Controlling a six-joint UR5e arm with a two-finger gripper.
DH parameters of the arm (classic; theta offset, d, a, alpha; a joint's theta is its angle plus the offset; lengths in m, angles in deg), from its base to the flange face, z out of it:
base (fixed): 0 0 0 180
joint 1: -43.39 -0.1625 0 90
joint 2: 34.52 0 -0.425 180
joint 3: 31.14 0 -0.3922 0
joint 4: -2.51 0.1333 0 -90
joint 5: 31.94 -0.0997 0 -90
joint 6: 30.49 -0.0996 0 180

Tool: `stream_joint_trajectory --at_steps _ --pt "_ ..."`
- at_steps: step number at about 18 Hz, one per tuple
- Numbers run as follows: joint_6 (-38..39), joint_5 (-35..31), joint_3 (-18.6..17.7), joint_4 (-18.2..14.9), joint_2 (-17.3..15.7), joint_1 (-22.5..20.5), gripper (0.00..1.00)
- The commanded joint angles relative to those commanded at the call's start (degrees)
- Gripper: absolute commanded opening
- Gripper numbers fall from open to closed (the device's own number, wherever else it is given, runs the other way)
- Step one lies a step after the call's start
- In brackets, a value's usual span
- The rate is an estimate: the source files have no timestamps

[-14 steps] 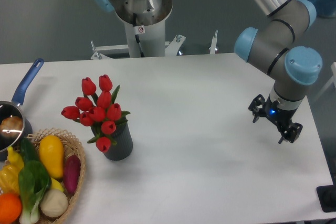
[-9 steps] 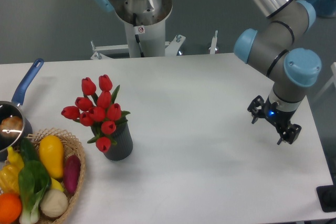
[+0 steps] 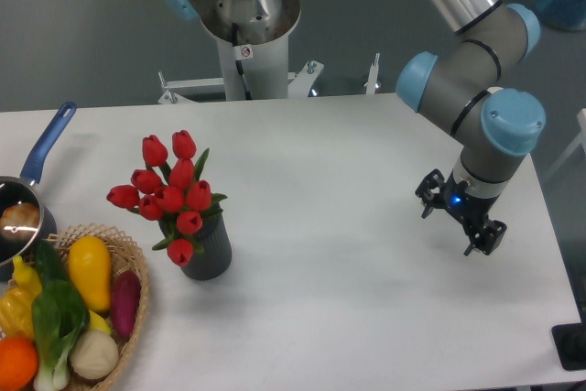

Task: Pick up the flowers from the vase
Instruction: 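Open the gripper and raise it above the table, then move the open gripper toward the black vase of red tulips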

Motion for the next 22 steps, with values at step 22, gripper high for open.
stream_joint_trajectory --at_steps 22 --pt "5.5 25.8 -15.1 5.4 -10.1 -4.4 1.0"
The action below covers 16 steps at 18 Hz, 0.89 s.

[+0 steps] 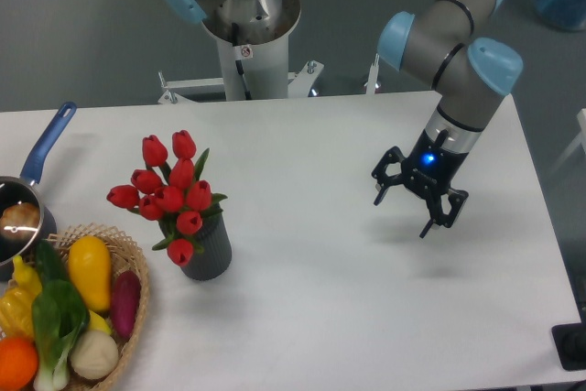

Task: Pick up the flowers from the vase
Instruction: 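Move the open gripper toward the black vase of red tulips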

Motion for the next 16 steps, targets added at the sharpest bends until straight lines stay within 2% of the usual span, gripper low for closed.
stream_joint_trajectory --at_steps 9,13,16 --pt "0.4 -0.2 -0.5 -1.6 -1.9 1.2 1.0" --pt "0.4 1.0 -0.7 -6.2 -4.1 3.8 1.0" --pt "0.4 4.8 -0.9 -10.9 -6.1 5.4 1.0"
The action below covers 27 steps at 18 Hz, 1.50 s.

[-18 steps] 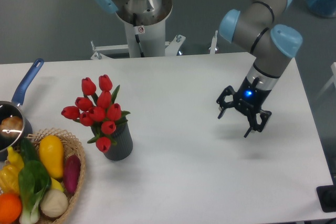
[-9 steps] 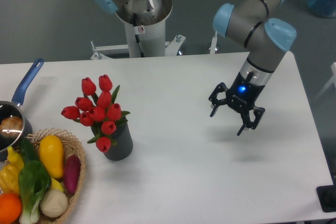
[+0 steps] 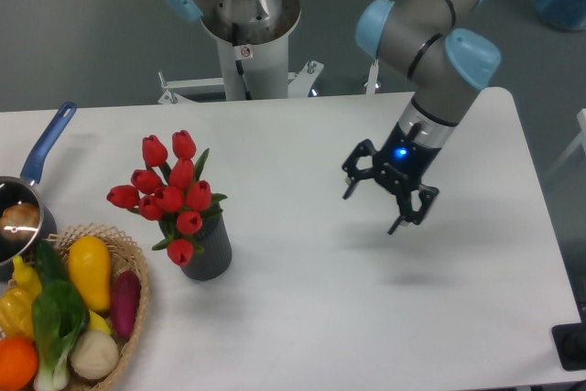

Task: Pick up the flowers from the vase
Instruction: 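Move the open gripper toward the black vase of red tulips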

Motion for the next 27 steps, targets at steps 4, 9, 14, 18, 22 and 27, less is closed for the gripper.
stream_joint_trajectory --at_steps 4,9,14,18,22,27 --pt "0.1 0.8 0.1 -2.7 -1.3 1.8 1.0" --pt "0.0 1.1 0.2 -2.6 -1.1 2.1 1.0" --pt "0.0 1.9 0.3 -2.7 -1.2 1.9 1.0" --pt "0.0 3.3 0.3 -2.7 -1.2 2.0 1.0" --pt "0.0 3.3 0.5 -2.6 -1.2 1.9 1.0" --pt "0.0 3.3 0.7 -2.6 -1.4 1.7 1.0"
